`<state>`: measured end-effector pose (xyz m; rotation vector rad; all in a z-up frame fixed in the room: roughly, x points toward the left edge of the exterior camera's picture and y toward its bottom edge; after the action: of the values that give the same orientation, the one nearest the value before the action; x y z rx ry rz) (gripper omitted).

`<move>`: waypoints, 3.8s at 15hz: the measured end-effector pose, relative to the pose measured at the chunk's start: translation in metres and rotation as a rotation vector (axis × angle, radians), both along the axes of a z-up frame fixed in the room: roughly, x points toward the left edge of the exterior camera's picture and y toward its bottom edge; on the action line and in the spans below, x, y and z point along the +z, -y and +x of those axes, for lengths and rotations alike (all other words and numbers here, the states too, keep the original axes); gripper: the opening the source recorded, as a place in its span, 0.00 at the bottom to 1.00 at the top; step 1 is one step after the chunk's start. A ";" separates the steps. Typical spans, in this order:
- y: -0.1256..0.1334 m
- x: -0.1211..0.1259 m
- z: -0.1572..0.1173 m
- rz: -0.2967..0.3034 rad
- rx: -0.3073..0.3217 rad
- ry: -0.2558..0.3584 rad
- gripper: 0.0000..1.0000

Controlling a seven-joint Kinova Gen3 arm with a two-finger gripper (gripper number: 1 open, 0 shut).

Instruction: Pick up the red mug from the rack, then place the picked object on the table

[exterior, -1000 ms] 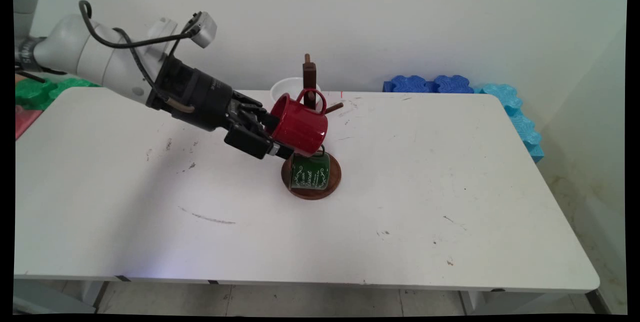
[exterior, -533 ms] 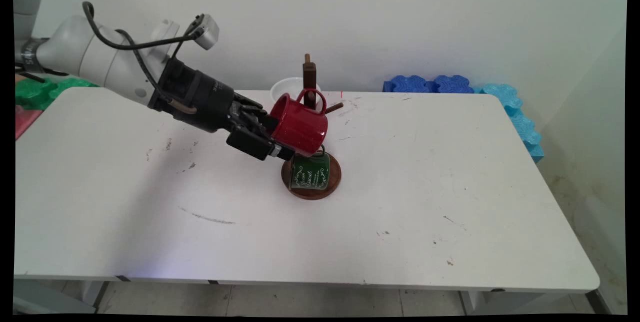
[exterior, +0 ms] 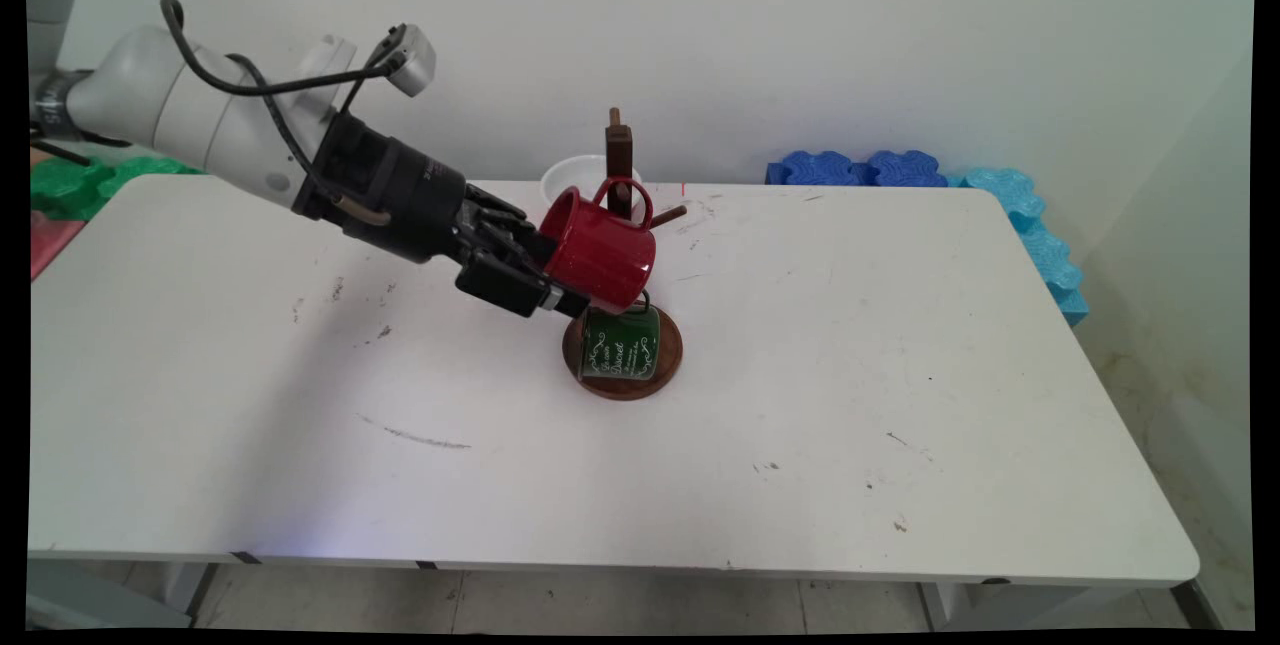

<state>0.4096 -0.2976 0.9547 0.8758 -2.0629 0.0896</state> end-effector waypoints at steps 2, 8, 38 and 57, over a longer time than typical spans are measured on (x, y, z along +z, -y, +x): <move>0.001 0.000 0.000 -0.002 0.002 0.001 0.00; 0.002 0.000 0.000 -0.001 0.007 0.005 0.00; -0.003 0.021 -0.006 -0.043 -0.063 0.015 0.00; -0.033 0.039 0.001 -0.066 -0.166 0.047 0.00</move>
<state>0.4107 -0.2646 0.9932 0.6654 -2.1553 0.0886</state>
